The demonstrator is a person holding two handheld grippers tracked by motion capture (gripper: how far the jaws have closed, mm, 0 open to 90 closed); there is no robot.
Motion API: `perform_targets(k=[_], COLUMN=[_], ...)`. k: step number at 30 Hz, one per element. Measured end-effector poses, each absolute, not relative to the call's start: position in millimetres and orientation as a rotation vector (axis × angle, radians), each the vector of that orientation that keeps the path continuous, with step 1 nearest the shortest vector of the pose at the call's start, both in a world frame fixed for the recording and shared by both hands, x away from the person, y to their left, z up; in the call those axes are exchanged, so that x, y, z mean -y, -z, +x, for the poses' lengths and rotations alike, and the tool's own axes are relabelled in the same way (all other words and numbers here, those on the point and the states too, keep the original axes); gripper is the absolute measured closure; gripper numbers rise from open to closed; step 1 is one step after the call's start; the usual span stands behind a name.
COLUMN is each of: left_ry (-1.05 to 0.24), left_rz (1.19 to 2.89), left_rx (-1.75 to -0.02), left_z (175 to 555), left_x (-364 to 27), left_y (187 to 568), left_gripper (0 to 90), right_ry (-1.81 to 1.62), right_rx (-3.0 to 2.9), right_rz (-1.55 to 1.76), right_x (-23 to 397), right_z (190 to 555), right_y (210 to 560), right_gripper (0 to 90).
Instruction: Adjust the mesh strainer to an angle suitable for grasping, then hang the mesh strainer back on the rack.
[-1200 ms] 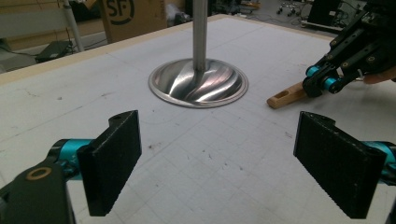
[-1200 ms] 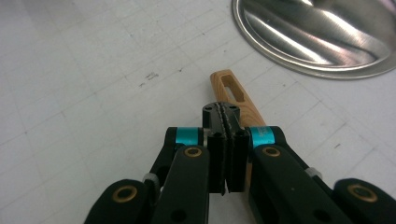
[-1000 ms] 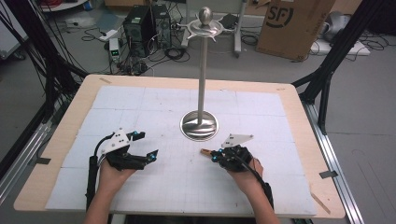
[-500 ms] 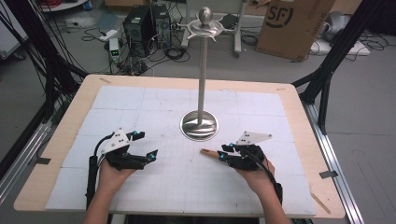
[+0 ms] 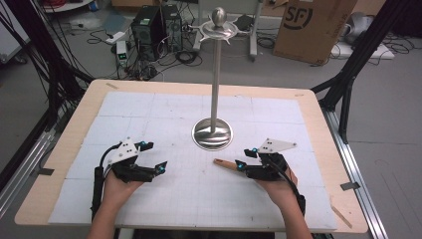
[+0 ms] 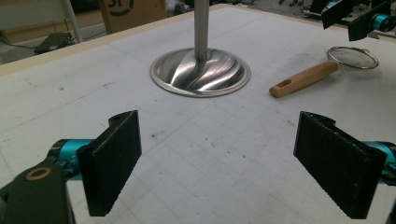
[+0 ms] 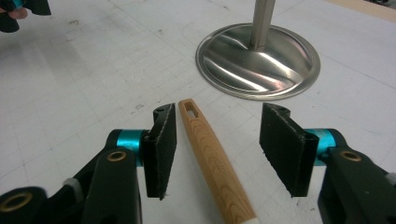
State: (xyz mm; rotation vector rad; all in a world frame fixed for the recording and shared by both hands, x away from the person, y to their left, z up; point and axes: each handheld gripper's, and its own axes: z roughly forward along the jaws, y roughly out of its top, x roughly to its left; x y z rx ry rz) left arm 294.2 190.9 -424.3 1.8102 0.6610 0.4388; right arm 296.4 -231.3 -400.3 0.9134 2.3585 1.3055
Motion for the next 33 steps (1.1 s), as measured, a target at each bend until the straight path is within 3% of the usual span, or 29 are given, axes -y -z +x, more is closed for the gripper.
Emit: perform_targets(k=[10,33], left_ry=[-0.439,-0.433], left_rz=[1.805,1.794], left_rx=[-0.665,-0.676], left_z=[295.4,291.2], left_x=[-191.6,-192.5], left_y=[424.8,424.3], left_gripper=[15.6,15.5], right_ry=[-1.255,-1.191], right_rx=[-2.370,-2.400], right_rz=[0.891,0.884], right_x=[231.0,239.1], right_z=[296.5,294.7], right_y=[403.4,407.4], right_gripper=[36.6,35.2])
